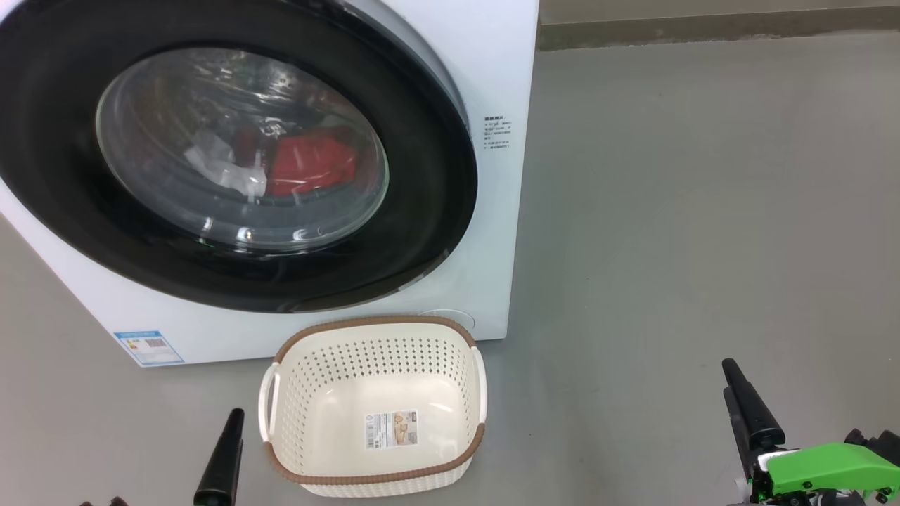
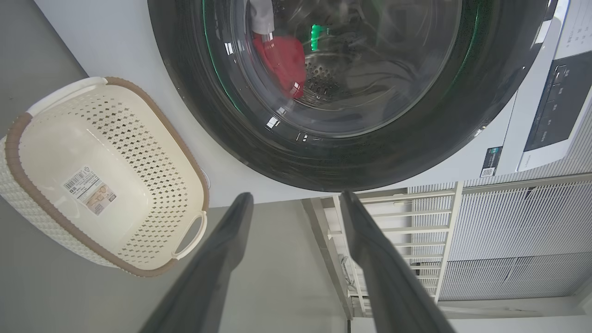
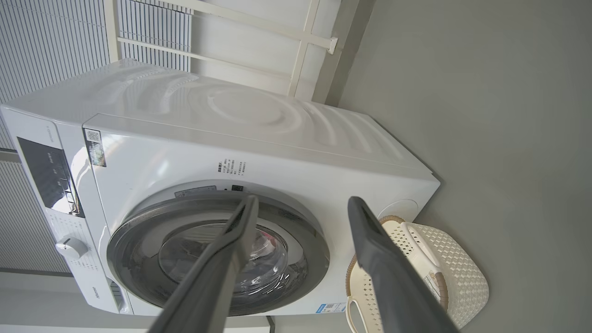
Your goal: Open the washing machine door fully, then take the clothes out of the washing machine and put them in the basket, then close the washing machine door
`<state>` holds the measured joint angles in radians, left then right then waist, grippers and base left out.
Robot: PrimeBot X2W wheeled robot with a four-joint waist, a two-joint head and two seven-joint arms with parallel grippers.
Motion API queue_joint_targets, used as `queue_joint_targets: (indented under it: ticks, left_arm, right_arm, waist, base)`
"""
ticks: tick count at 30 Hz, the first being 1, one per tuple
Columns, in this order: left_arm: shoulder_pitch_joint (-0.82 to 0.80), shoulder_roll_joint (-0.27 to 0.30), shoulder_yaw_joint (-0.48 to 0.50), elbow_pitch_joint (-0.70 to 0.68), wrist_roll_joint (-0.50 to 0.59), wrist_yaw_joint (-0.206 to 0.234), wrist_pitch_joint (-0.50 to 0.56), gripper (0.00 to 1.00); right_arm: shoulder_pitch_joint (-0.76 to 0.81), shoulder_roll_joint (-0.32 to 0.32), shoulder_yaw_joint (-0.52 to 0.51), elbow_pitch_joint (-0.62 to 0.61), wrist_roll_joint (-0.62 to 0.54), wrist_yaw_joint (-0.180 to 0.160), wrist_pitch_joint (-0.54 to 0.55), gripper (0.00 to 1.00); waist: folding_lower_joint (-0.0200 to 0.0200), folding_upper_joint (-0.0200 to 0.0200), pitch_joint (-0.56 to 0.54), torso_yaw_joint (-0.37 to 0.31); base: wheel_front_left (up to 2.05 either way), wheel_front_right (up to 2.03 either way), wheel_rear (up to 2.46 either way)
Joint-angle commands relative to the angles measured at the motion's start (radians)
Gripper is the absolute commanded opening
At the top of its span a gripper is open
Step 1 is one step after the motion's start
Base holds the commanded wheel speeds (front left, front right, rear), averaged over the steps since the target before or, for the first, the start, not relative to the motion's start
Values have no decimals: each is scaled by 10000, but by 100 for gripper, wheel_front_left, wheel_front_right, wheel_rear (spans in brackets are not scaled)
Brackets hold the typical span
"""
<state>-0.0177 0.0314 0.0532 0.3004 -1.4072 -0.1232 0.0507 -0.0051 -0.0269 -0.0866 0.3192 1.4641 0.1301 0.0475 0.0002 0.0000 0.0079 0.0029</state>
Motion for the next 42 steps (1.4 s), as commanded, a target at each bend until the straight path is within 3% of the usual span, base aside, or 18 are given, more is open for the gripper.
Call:
queue_joint_targets:
  ticks: [1, 19, 42]
  left_arm:
    - [-82, 142, 69, -334, 288, -16, -115, 100]
    - [61, 96, 99, -842, 3243, 62, -647, 100]
    - [256, 132, -21, -1248, 6056, 153, -1297, 100]
  right_arm:
    - [-127, -163, 42, -316, -234, 1, -104, 100]
    - [84, -226, 307, -708, -2834, 2, -632, 100]
    - [365, -297, 540, -1190, -5407, 3, -1278, 100]
  waist:
    - [-1, 0, 4, 3]
    - [-1, 0, 58, 34]
    - [-2, 0, 96, 44]
  base:
    - [0, 0, 0]
    - [0, 0, 0]
    - [0, 0, 0]
